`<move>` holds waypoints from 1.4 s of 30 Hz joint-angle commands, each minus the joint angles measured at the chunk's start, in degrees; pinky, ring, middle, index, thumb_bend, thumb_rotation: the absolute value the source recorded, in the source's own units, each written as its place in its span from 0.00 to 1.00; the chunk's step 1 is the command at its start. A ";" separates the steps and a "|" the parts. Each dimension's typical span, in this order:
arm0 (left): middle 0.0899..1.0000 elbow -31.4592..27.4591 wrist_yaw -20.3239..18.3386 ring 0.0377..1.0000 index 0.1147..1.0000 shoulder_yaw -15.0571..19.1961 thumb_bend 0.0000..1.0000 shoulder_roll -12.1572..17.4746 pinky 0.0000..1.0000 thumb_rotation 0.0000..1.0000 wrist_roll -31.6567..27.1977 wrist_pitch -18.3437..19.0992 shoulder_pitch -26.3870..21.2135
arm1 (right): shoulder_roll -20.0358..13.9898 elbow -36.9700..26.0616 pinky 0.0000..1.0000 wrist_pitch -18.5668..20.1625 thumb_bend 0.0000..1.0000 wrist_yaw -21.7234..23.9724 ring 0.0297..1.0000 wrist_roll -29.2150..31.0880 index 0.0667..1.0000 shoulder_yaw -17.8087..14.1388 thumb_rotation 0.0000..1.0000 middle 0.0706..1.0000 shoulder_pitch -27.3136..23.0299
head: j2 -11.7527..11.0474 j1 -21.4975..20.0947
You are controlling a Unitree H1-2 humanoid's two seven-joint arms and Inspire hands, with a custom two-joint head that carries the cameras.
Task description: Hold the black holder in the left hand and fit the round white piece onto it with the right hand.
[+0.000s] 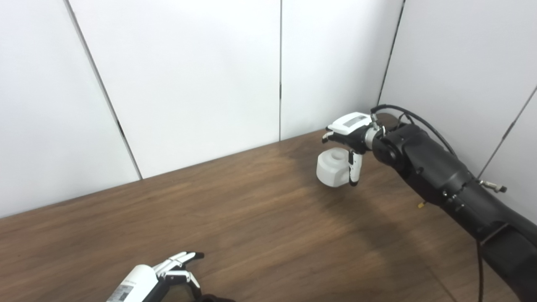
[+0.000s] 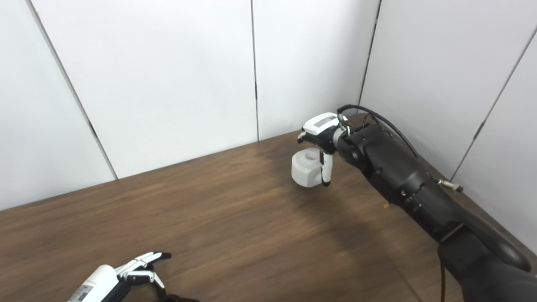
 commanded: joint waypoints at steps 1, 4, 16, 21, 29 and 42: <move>0.89 1.51 -5.84 0.90 0.42 -1.85 0.52 1.68 0.75 0.05 1.81 2.55 3.14 | -1.19 -0.64 0.98 0.05 0.94 -2.16 1.00 -0.28 0.87 -0.89 0.20 1.00 -1.77 | 0.08 -0.04; 0.89 1.36 -5.89 0.90 0.42 -1.75 0.52 1.73 0.75 0.05 1.51 2.60 3.26 | -0.97 -0.35 0.99 0.52 0.94 -1.95 1.00 -0.47 0.87 -0.66 0.21 1.00 -1.72 | 0.24 -0.02; 0.89 1.24 -6.13 0.90 0.42 -1.71 0.52 2.00 0.75 0.05 1.52 2.46 3.50 | -0.66 0.58 0.98 0.84 0.93 -2.61 1.00 -0.73 0.85 -0.38 0.21 0.99 -1.10 | 0.48 -0.02; 0.89 1.55 -5.38 0.90 0.42 -1.59 0.52 1.98 0.75 0.05 1.63 1.59 3.69 | -0.53 1.53 0.94 0.20 0.93 -4.68 0.97 -0.02 0.82 -0.55 0.21 0.95 -0.50 | 0.66 0.23; 0.90 0.24 -6.41 0.90 0.42 -1.42 0.52 2.30 0.75 0.05 1.29 2.58 4.21 | -0.02 2.89 0.92 -0.11 0.93 -8.00 0.94 0.19 0.79 -0.23 0.22 0.91 0.38 | 0.96 0.25; 0.89 -0.55 -6.71 0.89 0.42 -1.20 0.52 2.16 0.74 0.05 1.09 2.97 4.41 | 0.82 6.50 0.88 -3.93 0.53 -25.28 0.78 -0.50 0.44 -0.77 0.14 0.70 2.44 | 1.52 0.41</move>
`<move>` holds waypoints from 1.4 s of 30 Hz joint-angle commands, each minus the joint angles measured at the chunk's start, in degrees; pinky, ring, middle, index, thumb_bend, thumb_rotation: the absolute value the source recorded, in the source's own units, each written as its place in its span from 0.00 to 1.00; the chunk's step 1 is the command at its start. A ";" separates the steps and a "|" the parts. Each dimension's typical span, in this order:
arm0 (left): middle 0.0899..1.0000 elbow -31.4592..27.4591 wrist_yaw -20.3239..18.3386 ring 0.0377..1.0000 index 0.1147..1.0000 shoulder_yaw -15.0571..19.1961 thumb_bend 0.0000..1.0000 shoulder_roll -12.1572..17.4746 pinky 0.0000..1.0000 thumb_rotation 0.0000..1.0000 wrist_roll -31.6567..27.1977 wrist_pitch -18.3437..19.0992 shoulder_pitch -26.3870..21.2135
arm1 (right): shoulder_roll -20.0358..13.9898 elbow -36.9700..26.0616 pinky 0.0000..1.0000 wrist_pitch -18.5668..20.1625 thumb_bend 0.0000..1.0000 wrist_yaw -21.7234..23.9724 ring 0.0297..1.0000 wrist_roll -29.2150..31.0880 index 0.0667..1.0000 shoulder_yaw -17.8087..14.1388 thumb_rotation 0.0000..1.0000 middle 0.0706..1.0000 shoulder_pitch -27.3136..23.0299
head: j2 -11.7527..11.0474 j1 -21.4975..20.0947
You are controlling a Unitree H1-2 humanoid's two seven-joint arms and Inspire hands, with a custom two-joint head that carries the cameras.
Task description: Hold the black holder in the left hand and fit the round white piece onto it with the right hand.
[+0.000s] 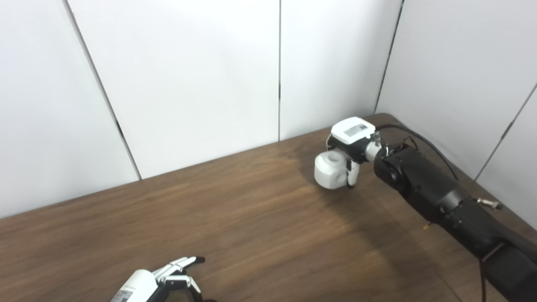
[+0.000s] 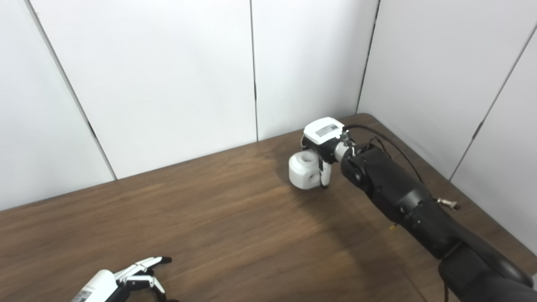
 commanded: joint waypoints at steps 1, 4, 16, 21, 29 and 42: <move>0.89 1.59 -5.88 0.89 0.42 -1.75 0.52 1.82 0.74 0.05 1.77 2.74 2.63 | -1.14 -0.19 0.88 0.02 0.53 -2.86 0.78 -0.23 0.44 -1.36 0.14 0.70 -2.02 | 0.08 0.07; 0.89 2.27 -5.40 0.89 0.42 -1.71 0.52 1.54 0.73 0.05 1.98 2.14 2.46 | -0.78 0.00 0.88 0.72 0.53 -3.74 0.77 0.43 0.44 -2.06 0.14 0.70 -1.99 | 0.15 0.21; 0.89 1.91 -5.75 0.90 0.42 -1.65 0.52 1.14 0.75 0.05 2.31 3.40 2.38 | 0.42 -4.87 0.82 3.22 0.53 -1.72 0.76 1.33 0.44 -4.38 0.14 0.69 -1.24 | 0.94 4.02; 0.89 3.46 -4.46 0.91 0.42 -1.84 0.52 0.22 0.76 0.05 3.89 3.21 2.42 | 1.28 -13.11 0.81 5.81 0.53 2.21 0.76 3.15 0.44 -6.35 0.14 0.69 0.46 | 0.77 9.27; 0.91 6.20 -2.67 0.92 0.42 -2.39 0.52 -1.79 0.78 0.06 6.62 3.70 2.32 | 2.11 -25.27 0.79 5.70 0.53 5.77 0.75 4.04 0.44 -7.66 0.14 0.68 2.98 | 2.13 17.95; 0.96 10.03 -1.54 0.97 0.42 -3.83 0.52 -6.28 0.85 0.07 11.88 6.98 -0.31 | 4.44 -37.35 0.77 2.88 0.53 11.15 0.76 8.35 0.44 -8.19 0.14 0.69 4.74 | 7.37 30.62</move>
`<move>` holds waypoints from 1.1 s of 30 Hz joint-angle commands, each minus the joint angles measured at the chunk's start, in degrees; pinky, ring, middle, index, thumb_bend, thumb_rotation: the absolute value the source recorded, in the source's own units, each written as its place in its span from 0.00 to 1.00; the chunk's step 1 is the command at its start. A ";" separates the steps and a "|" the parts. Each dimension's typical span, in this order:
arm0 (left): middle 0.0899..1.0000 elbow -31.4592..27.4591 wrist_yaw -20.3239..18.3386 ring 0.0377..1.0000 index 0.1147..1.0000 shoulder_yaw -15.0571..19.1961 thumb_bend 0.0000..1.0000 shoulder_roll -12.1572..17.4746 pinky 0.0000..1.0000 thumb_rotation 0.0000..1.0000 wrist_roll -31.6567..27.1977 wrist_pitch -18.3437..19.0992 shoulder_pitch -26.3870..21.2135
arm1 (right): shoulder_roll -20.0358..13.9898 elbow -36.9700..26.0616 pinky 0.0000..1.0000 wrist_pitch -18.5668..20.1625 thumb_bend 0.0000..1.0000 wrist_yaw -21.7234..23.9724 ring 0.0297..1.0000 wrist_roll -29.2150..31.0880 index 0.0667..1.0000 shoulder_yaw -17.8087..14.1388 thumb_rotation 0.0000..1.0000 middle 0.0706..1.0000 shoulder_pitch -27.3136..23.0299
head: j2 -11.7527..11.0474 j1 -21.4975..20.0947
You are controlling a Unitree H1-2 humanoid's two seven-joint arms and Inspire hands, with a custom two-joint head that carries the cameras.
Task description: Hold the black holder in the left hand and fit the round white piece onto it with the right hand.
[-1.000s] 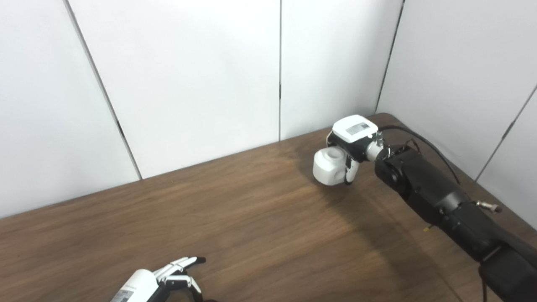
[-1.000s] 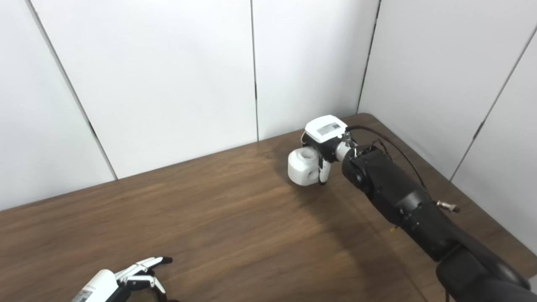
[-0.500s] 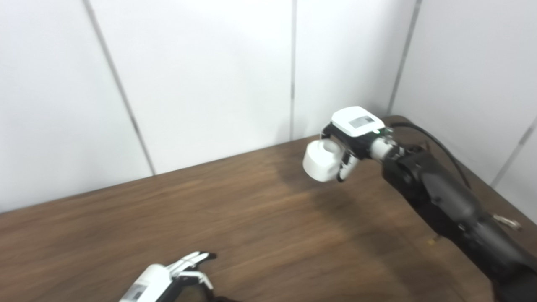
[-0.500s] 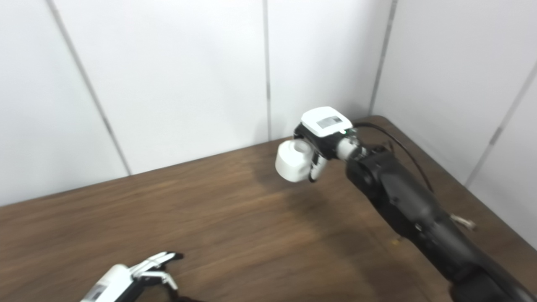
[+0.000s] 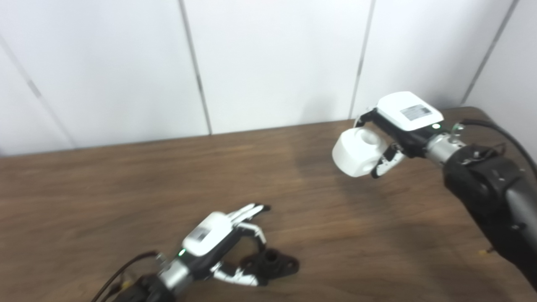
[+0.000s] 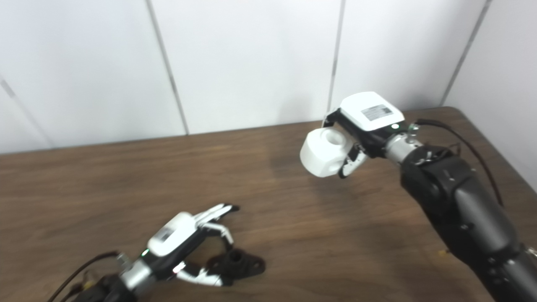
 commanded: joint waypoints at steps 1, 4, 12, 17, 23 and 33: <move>0.96 4.69 -4.87 0.98 0.42 -2.60 0.52 -0.19 0.85 0.07 5.08 6.48 1.84 | 0.08 -2.84 0.77 -1.44 0.53 -0.64 0.76 0.98 0.44 -1.16 0.14 0.69 -1.61 | 0.26 0.35; 0.96 5.04 -4.73 0.98 0.42 -2.56 0.52 -1.10 0.86 0.07 5.25 6.91 1.47 | 0.82 -4.17 0.78 -2.28 0.53 -0.13 0.77 1.41 0.44 -0.71 0.14 0.69 -1.34 | 1.00 1.63; 0.97 6.04 -3.93 0.99 0.42 -2.29 0.52 -2.93 0.87 0.07 6.08 7.50 0.70 | 3.41 -7.33 0.82 -4.55 0.53 2.68 0.78 1.50 0.44 0.97 0.14 0.69 -1.06 | 2.32 2.34; 0.97 5.58 -4.61 1.00 0.42 -2.32 0.52 -3.38 0.88 0.07 5.79 8.74 0.44 | 5.42 -9.11 0.82 -5.43 0.53 4.98 0.78 1.35 0.44 2.38 0.14 0.68 -1.14 | 3.01 2.20; 0.97 5.34 -4.65 1.00 0.42 -2.68 0.52 -3.75 0.88 0.07 5.89 9.77 0.31 | 6.87 -9.64 0.82 -8.73 0.53 6.22 0.78 0.31 0.44 4.75 0.14 0.68 -1.16 | 3.47 2.31; 0.98 5.65 -4.37 1.00 0.42 -2.93 0.52 -4.03 0.89 0.07 5.69 10.01 0.23 | 8.71 -9.35 0.80 -12.54 0.53 8.36 0.77 -1.00 0.44 6.91 0.14 0.68 -1.14 | 3.97 2.18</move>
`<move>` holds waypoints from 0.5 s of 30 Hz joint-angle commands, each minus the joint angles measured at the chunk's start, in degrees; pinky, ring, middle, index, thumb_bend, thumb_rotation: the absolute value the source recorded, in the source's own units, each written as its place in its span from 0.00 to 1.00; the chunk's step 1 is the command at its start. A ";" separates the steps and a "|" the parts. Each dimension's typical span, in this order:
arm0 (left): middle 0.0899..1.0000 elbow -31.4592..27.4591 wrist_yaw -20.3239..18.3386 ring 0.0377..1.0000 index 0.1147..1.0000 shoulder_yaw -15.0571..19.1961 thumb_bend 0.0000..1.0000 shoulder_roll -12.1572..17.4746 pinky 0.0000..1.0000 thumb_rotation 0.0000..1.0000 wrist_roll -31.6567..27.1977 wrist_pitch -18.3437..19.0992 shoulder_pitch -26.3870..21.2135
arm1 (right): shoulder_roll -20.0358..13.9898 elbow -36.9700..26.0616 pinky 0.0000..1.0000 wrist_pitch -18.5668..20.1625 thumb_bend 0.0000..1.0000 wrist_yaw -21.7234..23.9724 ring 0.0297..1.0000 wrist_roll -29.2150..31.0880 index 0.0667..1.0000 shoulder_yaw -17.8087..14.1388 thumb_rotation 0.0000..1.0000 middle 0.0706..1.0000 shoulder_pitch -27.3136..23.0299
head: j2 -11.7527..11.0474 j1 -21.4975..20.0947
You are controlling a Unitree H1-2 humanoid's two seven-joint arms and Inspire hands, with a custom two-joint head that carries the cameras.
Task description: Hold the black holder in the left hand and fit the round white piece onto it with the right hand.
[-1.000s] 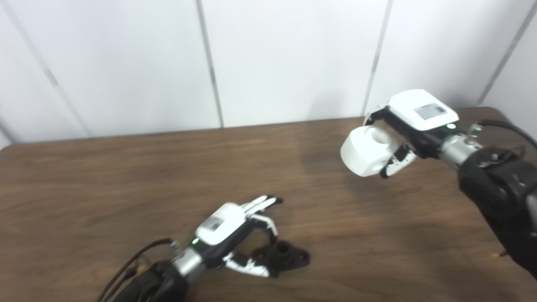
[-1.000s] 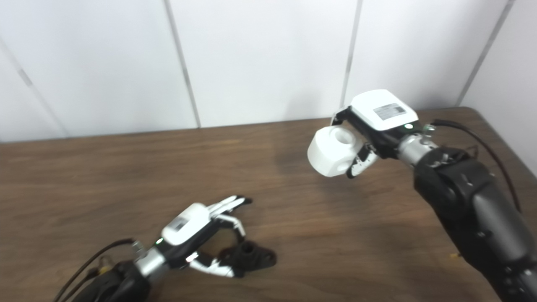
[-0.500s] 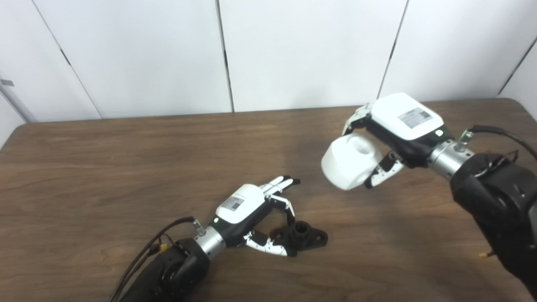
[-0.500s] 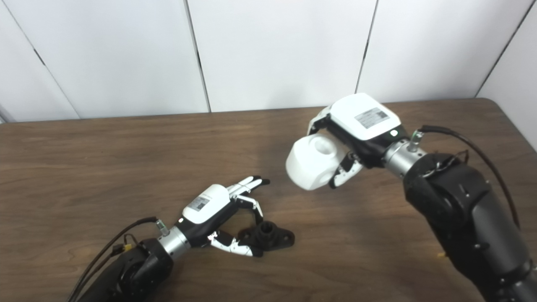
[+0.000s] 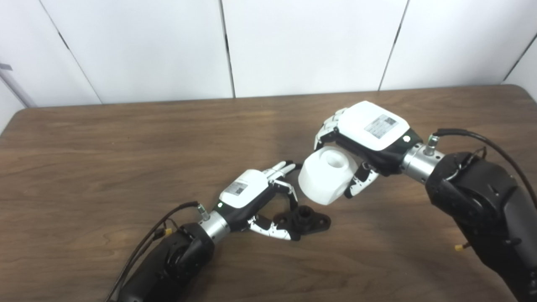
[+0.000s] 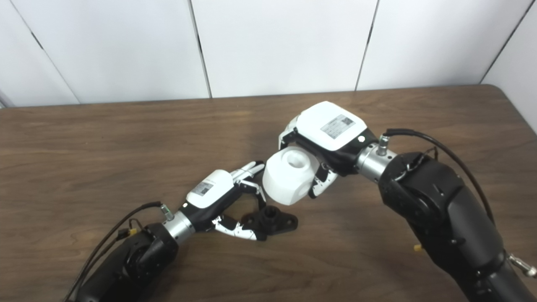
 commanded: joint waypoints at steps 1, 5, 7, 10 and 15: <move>0.98 3.80 -4.79 1.00 0.42 -2.08 0.52 0.50 0.90 0.07 3.60 5.56 1.87 | -0.13 -1.65 0.79 -1.71 0.53 0.05 0.77 -0.38 0.44 -0.18 0.14 0.69 -2.04 | 0.20 0.12; 0.98 3.40 -5.20 1.00 0.42 -2.28 0.52 0.49 0.90 0.07 3.54 6.30 1.86 | 0.06 -1.70 0.80 -2.69 0.53 0.91 0.77 -0.69 0.44 0.25 0.14 0.68 -1.66 | 0.38 0.22; 0.98 3.19 -5.31 1.00 0.42 -2.34 0.52 0.51 0.91 0.07 3.39 6.56 1.89 | 0.16 -1.77 0.79 -3.08 0.53 1.16 0.76 -0.64 0.44 0.09 0.14 0.68 -1.46 | 0.38 0.22; 0.98 2.80 -5.39 1.00 0.42 -2.40 0.52 0.61 0.91 0.07 3.33 6.74 1.93 | 0.35 -1.82 0.80 -3.25 0.53 1.56 0.76 -0.53 0.44 -0.04 0.14 0.68 -1.51 | 0.63 0.15; 0.98 2.91 -5.37 1.00 0.42 -2.61 0.52 0.67 0.90 0.07 3.44 6.74 1.83 | 0.70 -0.80 0.78 -4.58 0.53 0.24 0.75 -0.13 0.44 -0.12 0.14 0.68 -1.53 | 0.63 0.15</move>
